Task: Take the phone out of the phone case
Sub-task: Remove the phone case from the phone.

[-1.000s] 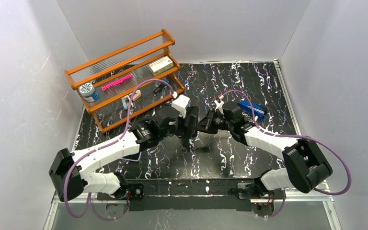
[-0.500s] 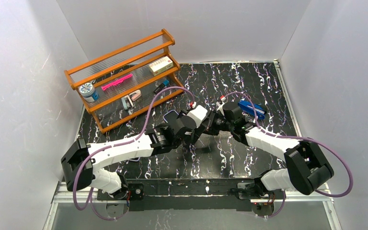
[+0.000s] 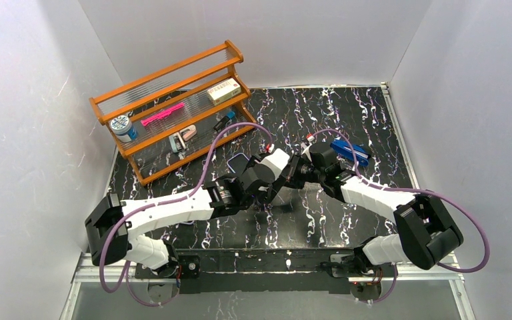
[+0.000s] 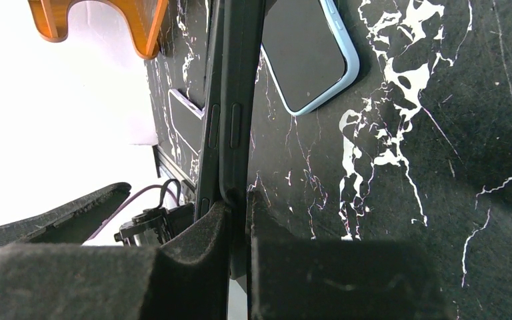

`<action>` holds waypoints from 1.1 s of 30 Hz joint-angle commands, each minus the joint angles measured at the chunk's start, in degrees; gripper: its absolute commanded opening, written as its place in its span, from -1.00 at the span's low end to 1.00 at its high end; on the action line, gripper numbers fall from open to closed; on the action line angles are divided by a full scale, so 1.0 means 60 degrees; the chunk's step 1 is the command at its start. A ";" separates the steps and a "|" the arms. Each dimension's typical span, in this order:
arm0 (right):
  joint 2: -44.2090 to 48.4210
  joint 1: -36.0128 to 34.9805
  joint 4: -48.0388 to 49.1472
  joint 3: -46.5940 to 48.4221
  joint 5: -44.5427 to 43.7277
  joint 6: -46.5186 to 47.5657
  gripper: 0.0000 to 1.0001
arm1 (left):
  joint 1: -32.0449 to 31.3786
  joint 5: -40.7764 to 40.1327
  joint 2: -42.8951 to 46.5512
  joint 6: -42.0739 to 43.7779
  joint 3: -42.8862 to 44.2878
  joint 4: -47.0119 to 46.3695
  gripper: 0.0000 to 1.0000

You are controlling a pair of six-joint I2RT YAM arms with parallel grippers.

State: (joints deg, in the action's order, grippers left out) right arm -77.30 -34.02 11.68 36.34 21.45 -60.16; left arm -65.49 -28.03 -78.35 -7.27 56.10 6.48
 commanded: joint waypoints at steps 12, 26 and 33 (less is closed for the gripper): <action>0.0157 0.0001 0.0700 0.0448 0.0165 -0.0242 -0.97 | -0.0100 -0.0235 -0.0193 -0.0070 0.0092 -0.0030 0.32; 0.0359 0.0013 0.0959 0.0222 0.0288 -0.0402 -0.97 | -0.0111 -0.1633 -0.0901 0.0499 0.0471 0.0398 -0.01; 0.0633 0.0010 0.0817 0.0169 0.0278 -0.0559 -0.97 | -0.0144 -0.1998 -0.1396 0.0497 0.0464 0.0382 0.06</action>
State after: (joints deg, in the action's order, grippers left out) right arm -77.17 -34.02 12.05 36.32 20.93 -61.60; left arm -66.54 -34.52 -84.90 -5.19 57.63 6.83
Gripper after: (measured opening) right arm 0.137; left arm 0.522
